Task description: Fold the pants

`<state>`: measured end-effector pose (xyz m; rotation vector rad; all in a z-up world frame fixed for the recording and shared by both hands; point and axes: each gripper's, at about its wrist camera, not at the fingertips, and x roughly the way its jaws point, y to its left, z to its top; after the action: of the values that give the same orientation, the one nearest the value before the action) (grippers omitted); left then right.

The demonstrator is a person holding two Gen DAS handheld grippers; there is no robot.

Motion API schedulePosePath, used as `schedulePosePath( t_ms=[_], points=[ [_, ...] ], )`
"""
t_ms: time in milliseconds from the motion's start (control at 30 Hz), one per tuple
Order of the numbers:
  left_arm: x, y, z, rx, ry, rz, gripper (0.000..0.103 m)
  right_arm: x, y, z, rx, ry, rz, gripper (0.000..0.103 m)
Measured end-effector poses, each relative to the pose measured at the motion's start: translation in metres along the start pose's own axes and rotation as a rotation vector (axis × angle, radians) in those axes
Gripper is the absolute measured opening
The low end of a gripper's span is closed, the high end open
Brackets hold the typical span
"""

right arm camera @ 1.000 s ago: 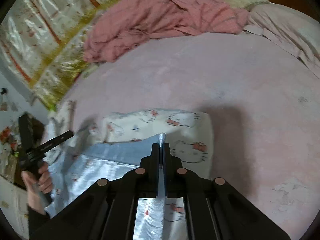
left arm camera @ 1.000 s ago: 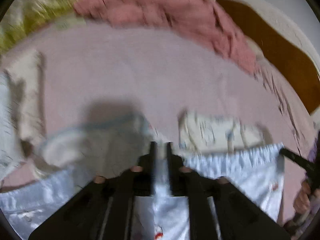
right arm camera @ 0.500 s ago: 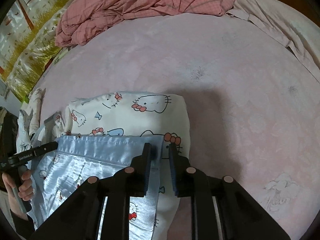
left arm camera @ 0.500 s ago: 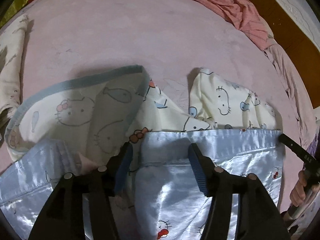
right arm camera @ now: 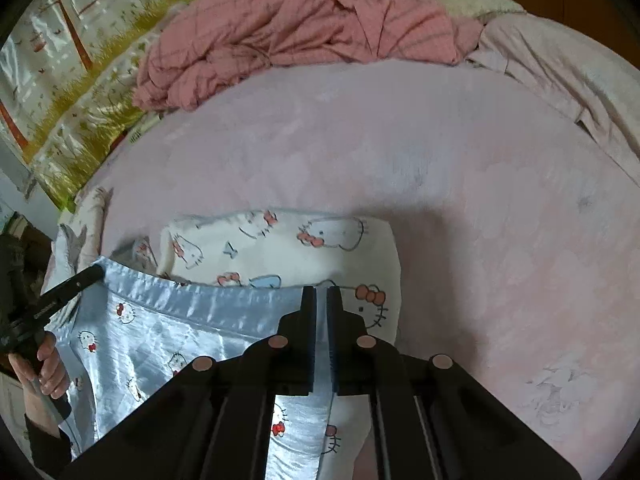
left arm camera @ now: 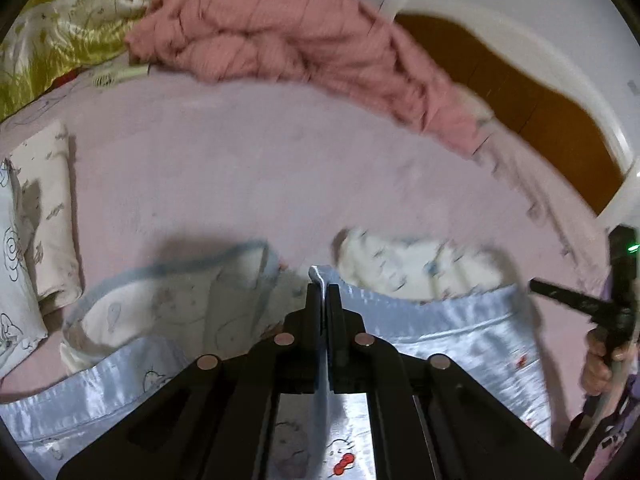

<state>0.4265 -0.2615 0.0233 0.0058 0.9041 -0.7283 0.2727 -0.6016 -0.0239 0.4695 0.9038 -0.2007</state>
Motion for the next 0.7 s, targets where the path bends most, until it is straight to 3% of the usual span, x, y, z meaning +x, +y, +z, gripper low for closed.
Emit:
schedulePosePath(
  t_ms=[33,100,233,267,333,367,400,567,633,700],
  points=[
    [-0.002,-0.003,0.001,0.012,-0.021,0.000,0.002,0.000,-0.001,0.000,0.003,0.000,-0.005,0.005],
    [0.002,-0.002,0.002,0.024,-0.009,0.100,0.002,0.002,-0.004,0.000,0.012,0.006,-0.018,0.005],
    [0.038,0.006,-0.003,0.025,0.117,0.257,0.009,0.010,-0.015,0.001,0.058,0.054,-0.020,0.005],
    [0.046,0.006,-0.006,0.033,0.135,0.287,0.011,0.011,-0.016,0.001,0.059,0.055,-0.025,0.009],
    [0.056,0.009,-0.011,0.044,0.153,0.368,0.040,0.009,-0.017,0.001,0.056,0.037,-0.030,0.035],
    [0.056,0.010,-0.014,0.044,0.142,0.382,0.046,0.008,-0.016,0.001,0.058,0.026,-0.019,0.053],
    [0.054,0.012,-0.014,0.046,0.119,0.386,0.047,0.005,-0.015,0.001,0.050,0.003,0.004,0.054],
    [0.026,0.005,-0.013,0.070,0.016,0.415,0.047,0.008,0.004,-0.001,-0.016,0.031,0.066,0.048],
    [0.007,0.000,-0.009,0.075,-0.045,0.411,0.047,0.018,0.009,-0.003,-0.028,0.068,0.039,0.038],
    [-0.012,-0.005,-0.009,0.067,-0.104,0.390,0.047,0.031,0.008,-0.005,-0.021,0.105,0.015,0.018]
  ],
)
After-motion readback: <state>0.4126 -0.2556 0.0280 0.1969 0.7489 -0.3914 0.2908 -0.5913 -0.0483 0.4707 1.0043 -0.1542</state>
